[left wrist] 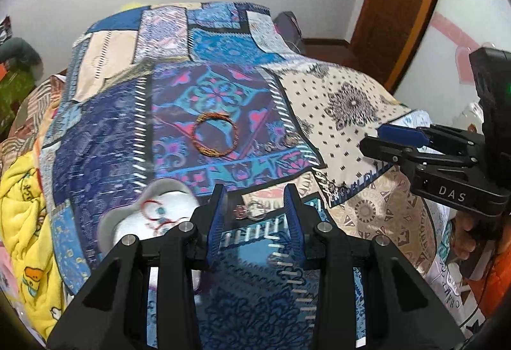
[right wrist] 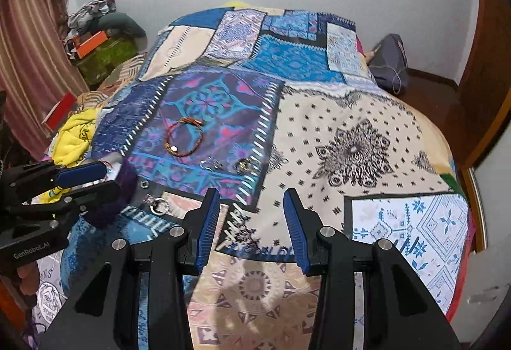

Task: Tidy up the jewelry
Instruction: 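Move the right tool back toward the silver rings beside the bracelet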

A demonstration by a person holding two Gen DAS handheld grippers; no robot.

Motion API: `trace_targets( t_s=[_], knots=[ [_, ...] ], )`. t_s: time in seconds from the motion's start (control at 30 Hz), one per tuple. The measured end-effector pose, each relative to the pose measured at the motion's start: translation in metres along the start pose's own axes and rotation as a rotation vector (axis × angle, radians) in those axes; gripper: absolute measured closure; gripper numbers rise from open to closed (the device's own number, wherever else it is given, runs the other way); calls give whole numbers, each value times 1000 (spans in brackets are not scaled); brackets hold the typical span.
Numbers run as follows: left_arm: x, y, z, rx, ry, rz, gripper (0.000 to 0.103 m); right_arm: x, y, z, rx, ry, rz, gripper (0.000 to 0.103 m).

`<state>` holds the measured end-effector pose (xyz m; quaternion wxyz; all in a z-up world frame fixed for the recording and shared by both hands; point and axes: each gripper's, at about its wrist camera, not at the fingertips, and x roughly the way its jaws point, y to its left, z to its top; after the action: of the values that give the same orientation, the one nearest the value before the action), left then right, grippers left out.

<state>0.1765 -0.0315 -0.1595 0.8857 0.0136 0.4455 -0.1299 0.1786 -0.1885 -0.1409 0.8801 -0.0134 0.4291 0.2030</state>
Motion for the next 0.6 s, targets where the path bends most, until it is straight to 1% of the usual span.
trace_targets(
  t_s=[0.17,0.4,0.53,0.6],
  knots=[
    [22,-9,-4,18,62,-27,67,9,-7,-4,11,20,10,65],
    [45,-5,-9,13,122,-3,67,19,-11,-5,15,39,27,65],
    [49,-4,-7,8,127,-4,67,22,-12,-5,17,42,33,65],
    [49,-4,-6,-7,134,-32,67,24,-13,-5,23,45,39,65]
  ],
)
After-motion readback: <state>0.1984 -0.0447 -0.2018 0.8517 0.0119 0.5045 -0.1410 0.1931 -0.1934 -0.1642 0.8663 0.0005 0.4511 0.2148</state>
